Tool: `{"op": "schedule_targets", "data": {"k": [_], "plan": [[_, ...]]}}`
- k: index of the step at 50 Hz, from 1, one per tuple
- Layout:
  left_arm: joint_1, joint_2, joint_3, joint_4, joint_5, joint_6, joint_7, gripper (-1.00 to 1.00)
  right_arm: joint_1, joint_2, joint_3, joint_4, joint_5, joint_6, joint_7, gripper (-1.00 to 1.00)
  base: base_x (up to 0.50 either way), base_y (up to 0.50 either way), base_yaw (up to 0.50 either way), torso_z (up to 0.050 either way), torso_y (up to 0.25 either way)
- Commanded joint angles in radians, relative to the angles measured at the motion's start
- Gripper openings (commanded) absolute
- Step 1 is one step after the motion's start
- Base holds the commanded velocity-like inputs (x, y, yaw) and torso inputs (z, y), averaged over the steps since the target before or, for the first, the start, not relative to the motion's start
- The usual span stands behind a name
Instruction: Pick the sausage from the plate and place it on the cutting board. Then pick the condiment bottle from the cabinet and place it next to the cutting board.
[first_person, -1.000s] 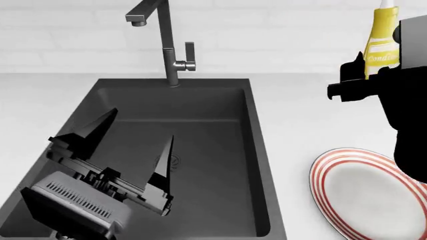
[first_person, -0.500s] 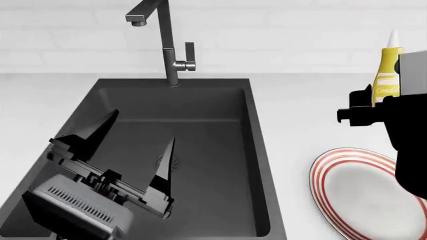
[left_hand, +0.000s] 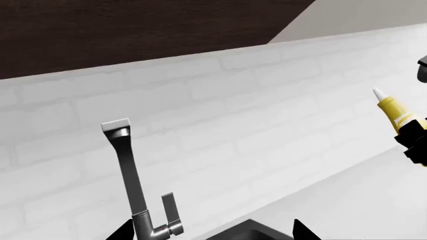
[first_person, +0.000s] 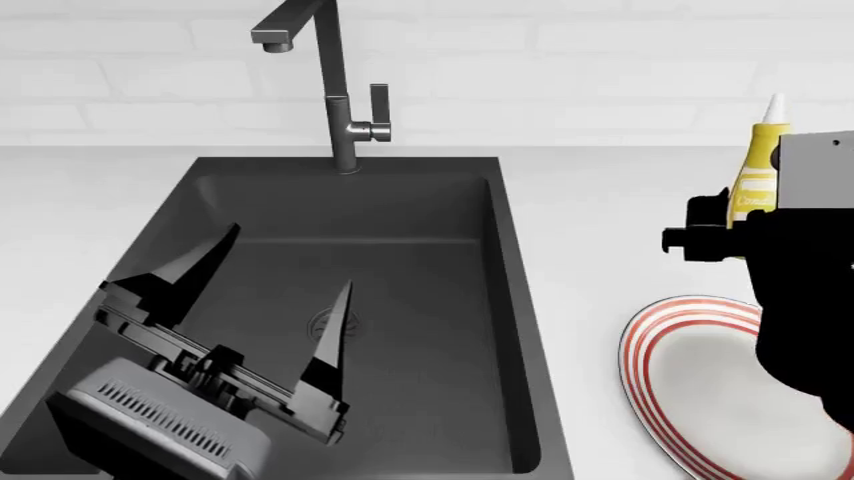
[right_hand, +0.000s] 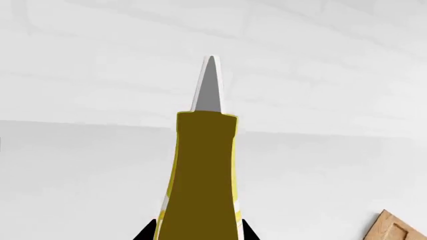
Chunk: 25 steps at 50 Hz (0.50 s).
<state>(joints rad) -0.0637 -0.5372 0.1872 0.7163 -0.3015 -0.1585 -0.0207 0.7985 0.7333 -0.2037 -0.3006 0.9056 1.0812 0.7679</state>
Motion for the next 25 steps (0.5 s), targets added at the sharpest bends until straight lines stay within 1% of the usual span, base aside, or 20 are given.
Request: {"op": "schedule_targets", "data": {"k": [1,5,18,25], "plan": [[0.000,-0.004,0.008,0.005,0.012,-0.002,-0.003,1.00,-0.061,0.004,0.017,0.036,-0.054,-0.061,0.003,-1.00,0.00,0.00,0.00,0.000,0.000],[0.002,-0.005,0.011,0.006,0.015,0.001,-0.004,1.00,-0.048,0.003,0.000,0.056,-0.068,-0.065,-0.008,-1.00,0.00,0.00,0.00,0.000,0.000],[0.012,-0.005,0.017,-0.001,0.028,0.015,-0.007,1.00,0.079,-0.034,-0.109,0.226,-0.178,-0.088,-0.054,-1.00,0.00,0.00,0.00,0.000,0.000],[0.012,-0.009,0.022,0.004,0.032,0.015,-0.007,1.00,0.077,-0.042,-0.131,0.274,-0.206,-0.106,-0.058,-1.00,0.00,0.00,0.00,0.000,0.000]]}}
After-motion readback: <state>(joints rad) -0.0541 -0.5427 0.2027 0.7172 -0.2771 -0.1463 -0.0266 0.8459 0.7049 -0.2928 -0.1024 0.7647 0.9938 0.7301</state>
